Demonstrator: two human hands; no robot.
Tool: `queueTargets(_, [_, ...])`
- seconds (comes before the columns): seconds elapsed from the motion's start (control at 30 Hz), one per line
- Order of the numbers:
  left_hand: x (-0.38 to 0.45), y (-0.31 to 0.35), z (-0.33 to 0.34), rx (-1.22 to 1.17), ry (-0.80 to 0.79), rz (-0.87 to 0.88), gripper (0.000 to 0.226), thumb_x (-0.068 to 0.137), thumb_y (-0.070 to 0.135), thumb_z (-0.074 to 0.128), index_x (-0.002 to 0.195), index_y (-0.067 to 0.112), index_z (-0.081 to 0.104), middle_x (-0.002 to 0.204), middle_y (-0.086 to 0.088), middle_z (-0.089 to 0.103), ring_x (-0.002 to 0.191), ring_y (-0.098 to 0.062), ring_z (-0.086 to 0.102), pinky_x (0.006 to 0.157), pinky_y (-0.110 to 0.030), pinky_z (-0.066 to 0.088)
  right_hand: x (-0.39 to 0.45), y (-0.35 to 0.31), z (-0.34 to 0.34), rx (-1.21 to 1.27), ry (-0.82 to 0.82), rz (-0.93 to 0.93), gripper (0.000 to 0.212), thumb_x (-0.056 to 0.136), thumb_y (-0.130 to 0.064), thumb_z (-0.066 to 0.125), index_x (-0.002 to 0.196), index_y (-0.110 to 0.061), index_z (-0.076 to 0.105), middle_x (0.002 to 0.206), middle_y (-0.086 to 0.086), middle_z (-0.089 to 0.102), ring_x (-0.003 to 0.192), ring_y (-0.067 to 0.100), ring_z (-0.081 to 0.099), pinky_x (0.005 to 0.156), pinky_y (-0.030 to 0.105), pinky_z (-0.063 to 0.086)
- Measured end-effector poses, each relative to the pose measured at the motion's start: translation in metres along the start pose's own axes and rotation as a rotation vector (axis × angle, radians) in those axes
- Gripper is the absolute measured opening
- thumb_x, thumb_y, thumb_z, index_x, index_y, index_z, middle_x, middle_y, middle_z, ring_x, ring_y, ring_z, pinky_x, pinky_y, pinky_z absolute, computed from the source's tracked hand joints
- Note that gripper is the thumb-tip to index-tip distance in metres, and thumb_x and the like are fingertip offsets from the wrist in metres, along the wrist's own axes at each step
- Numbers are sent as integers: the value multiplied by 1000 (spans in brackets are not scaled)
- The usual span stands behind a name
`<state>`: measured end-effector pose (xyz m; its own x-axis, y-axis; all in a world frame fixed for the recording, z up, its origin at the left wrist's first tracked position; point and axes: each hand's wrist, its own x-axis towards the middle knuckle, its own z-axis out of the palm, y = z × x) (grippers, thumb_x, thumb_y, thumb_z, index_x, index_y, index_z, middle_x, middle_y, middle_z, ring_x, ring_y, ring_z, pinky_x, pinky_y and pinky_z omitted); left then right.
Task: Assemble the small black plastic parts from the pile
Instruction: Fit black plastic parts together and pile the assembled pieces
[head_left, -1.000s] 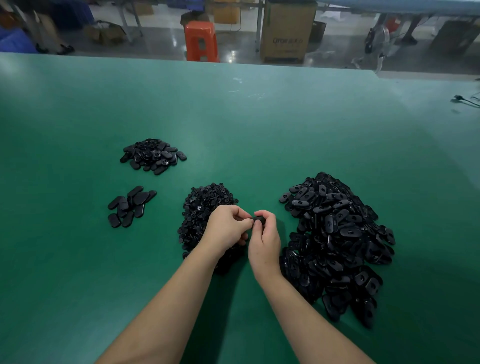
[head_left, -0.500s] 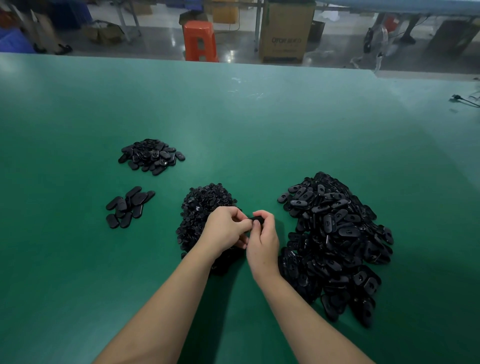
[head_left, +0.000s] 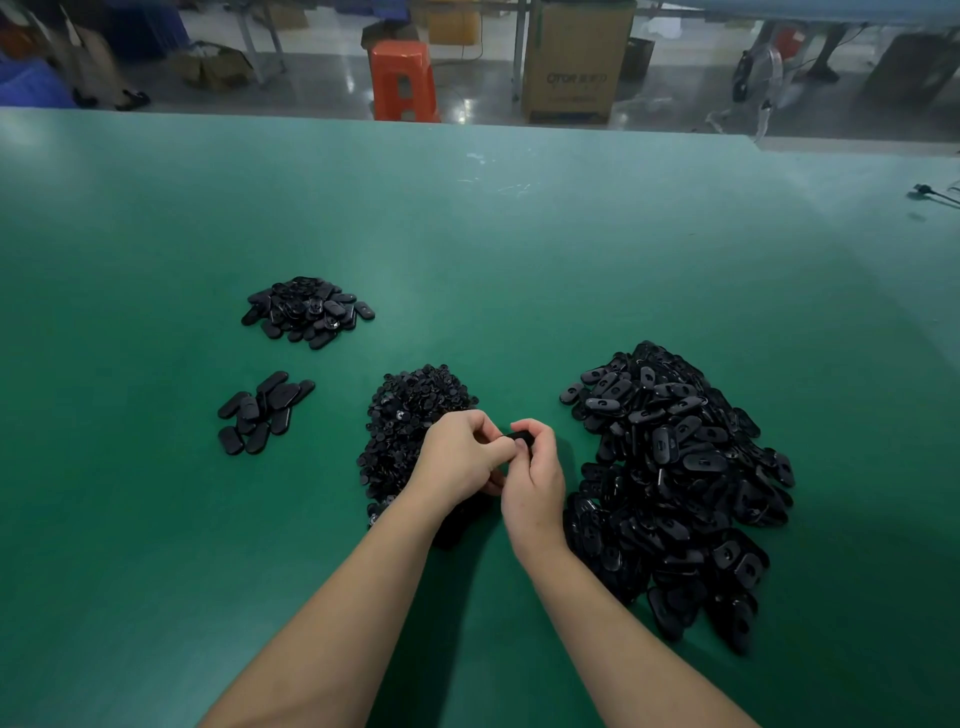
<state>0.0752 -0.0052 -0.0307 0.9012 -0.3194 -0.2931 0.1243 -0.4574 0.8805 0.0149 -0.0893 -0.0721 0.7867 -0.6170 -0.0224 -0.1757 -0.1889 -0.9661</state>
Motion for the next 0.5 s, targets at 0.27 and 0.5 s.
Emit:
queueTargets(0.27, [-1,0,-8,126,46,84,11,84,19,73,74,16,69,64,1,72,56,-18,71,58,-37,63,1,1,1,-50,-2,-59,17,102,-15,50,105,-31,51,99,-10,64,93,16,61,79,34,47])
queueTargets(0.5, [-3,4,-11,237,27,154,13,89,21,68,77,22,72,65,4,73,65,-15,71,73,-41,61,0,1,-1,-45,20,-82,16,101,-13,52,103,-29,52,92,-12,63,87,16,60,77,37,49])
